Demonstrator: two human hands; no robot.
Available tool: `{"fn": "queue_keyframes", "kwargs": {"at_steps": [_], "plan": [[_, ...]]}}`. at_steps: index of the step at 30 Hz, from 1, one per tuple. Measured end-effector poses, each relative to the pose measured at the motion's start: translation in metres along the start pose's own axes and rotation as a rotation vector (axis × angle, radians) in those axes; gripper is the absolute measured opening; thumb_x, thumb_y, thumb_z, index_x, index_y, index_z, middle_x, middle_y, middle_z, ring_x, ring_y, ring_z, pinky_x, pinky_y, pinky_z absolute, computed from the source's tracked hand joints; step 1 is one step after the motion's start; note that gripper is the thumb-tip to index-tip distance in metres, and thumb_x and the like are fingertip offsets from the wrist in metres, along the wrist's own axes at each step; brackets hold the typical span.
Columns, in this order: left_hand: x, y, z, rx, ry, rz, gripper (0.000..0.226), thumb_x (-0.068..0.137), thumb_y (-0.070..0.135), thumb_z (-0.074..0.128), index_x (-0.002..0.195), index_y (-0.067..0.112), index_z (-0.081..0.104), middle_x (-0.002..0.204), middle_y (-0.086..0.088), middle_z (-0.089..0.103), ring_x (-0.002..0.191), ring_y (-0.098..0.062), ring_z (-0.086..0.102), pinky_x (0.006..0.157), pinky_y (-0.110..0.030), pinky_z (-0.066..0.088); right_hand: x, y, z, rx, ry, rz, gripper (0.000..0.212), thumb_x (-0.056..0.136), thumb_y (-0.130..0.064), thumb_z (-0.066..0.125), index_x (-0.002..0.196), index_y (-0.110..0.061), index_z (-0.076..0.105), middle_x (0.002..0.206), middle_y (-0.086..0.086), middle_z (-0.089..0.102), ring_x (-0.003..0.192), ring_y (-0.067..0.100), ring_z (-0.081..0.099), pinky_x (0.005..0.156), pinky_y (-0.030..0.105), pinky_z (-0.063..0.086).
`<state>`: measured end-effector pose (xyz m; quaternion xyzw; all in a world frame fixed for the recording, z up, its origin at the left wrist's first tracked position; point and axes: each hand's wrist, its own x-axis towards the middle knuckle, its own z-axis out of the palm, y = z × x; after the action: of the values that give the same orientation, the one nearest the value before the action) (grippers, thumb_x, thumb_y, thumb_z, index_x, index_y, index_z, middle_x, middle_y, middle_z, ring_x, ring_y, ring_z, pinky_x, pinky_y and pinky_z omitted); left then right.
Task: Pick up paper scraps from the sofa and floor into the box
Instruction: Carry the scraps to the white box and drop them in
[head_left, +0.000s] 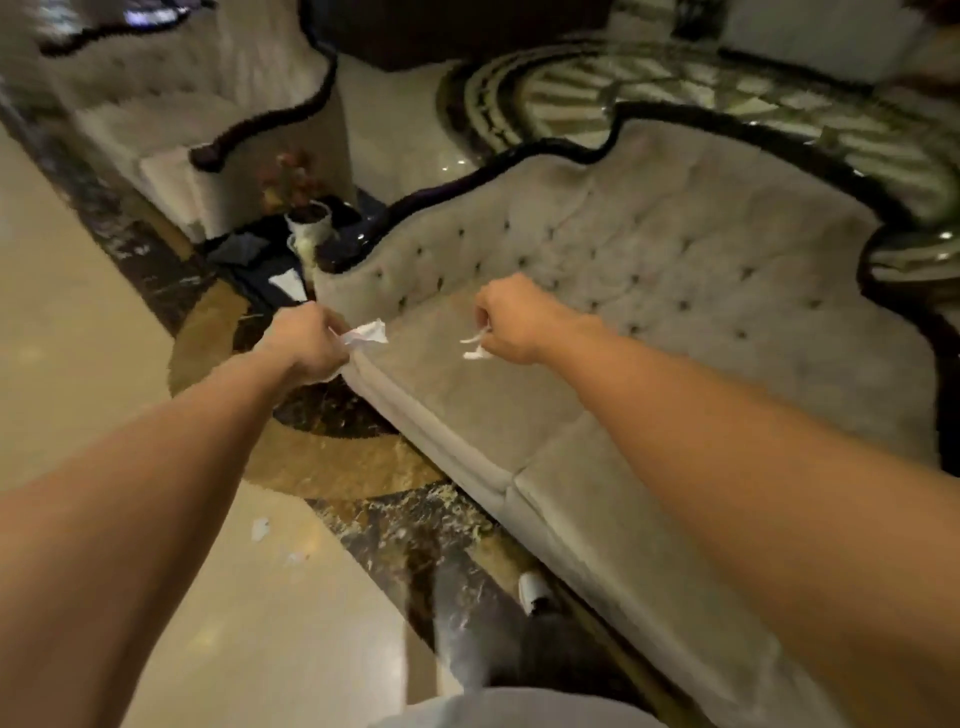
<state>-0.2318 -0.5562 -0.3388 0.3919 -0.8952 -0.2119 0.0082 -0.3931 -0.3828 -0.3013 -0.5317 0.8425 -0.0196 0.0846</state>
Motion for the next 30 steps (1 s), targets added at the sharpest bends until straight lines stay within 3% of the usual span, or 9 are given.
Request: {"fn": "queue_keyframes", "kwargs": {"at_steps": [6,9,12,15,19,21,24,27,30], "plan": [[-0.057,0.147,0.034,0.11,-0.192,0.411,0.022,0.089,0.014,0.057,0.106,0.017,0.072,0.098,-0.012,0.07,0.092,-0.03,0.065,0.076,-0.034,0.052,-0.169,0.072,-0.01,0.076,0.015,0.435,0.015,0.085,-0.016,0.064,0.092,-0.003,0.07,0.092,0.015,0.069,0.085,0.032,0.065,0.06,0.029,0.048],[-0.121,0.222,0.069,0.135,-0.287,0.632,0.026,0.087,0.014,0.058,0.11,0.017,0.071,0.105,-0.01,0.071,0.099,-0.028,0.065,0.074,-0.027,0.046,-0.263,0.1,-0.005,0.118,0.032,0.605,0.016,0.086,-0.015,0.06,0.094,-0.004,0.068,0.095,0.016,0.067,0.086,0.032,0.063,0.068,0.035,0.051],[-0.194,0.292,0.11,0.116,-0.372,0.789,0.021,0.086,0.015,0.059,0.102,0.016,0.072,0.097,-0.009,0.073,0.092,-0.027,0.067,0.068,-0.024,0.042,-0.358,0.113,0.002,0.217,0.101,0.72,0.017,0.087,-0.014,0.057,0.097,-0.004,0.068,0.097,0.014,0.067,0.088,0.03,0.062,0.074,0.036,0.051],[-0.275,0.364,0.156,0.104,-0.442,0.894,0.013,0.086,0.016,0.058,0.09,0.014,0.071,0.079,-0.007,0.067,0.079,-0.024,0.063,0.064,-0.027,0.042,-0.458,0.123,0.012,0.256,0.169,0.796,0.021,0.087,-0.012,0.055,0.1,-0.009,0.071,0.097,0.01,0.068,0.088,0.026,0.062,0.073,0.034,0.051],[-0.41,0.466,0.239,0.151,-0.567,1.05,0.021,0.087,0.014,0.061,0.106,0.013,0.069,0.102,-0.003,0.069,0.095,-0.022,0.064,0.08,-0.033,0.051,-0.637,0.152,0.043,0.319,0.206,0.994,0.017,0.09,-0.014,0.055,0.101,-0.015,0.068,0.096,0.006,0.066,0.085,0.021,0.061,0.078,0.035,0.055],[-0.479,0.504,0.281,0.243,-0.601,1.165,0.021,0.091,0.018,0.059,0.11,0.015,0.067,0.108,-0.004,0.066,0.101,-0.023,0.062,0.079,-0.031,0.047,-0.74,0.166,0.064,0.356,0.221,1.162,0.014,0.091,-0.017,0.058,0.1,-0.017,0.068,0.097,0.004,0.065,0.089,0.019,0.061,0.081,0.034,0.054],[-0.566,0.547,0.332,0.335,-0.721,1.273,0.023,0.094,0.025,0.057,0.113,0.015,0.067,0.108,-0.006,0.067,0.095,-0.021,0.061,0.077,-0.03,0.047,-0.898,0.174,0.097,0.398,0.168,1.497,0.017,0.09,-0.021,0.063,0.105,-0.016,0.068,0.106,0.005,0.066,0.098,0.02,0.062,0.088,0.032,0.051],[-0.629,0.585,0.367,0.363,-0.788,1.302,0.023,0.095,0.028,0.056,0.108,0.015,0.069,0.104,-0.006,0.067,0.094,-0.021,0.062,0.077,-0.03,0.05,-1.028,0.175,0.12,0.375,0.074,1.72,0.027,0.091,-0.022,0.059,0.115,-0.01,0.065,0.114,0.008,0.066,0.102,0.023,0.062,0.078,0.026,0.046],[-0.67,0.624,0.398,0.394,-0.814,1.339,0.026,0.095,0.031,0.055,0.11,0.015,0.068,0.101,-0.006,0.066,0.092,-0.02,0.062,0.077,-0.03,0.05,-1.093,0.181,0.138,0.409,0.103,1.821,0.025,0.09,-0.019,0.06,0.112,-0.009,0.065,0.1,0.007,0.063,0.092,0.022,0.06,0.074,0.029,0.047]]}}
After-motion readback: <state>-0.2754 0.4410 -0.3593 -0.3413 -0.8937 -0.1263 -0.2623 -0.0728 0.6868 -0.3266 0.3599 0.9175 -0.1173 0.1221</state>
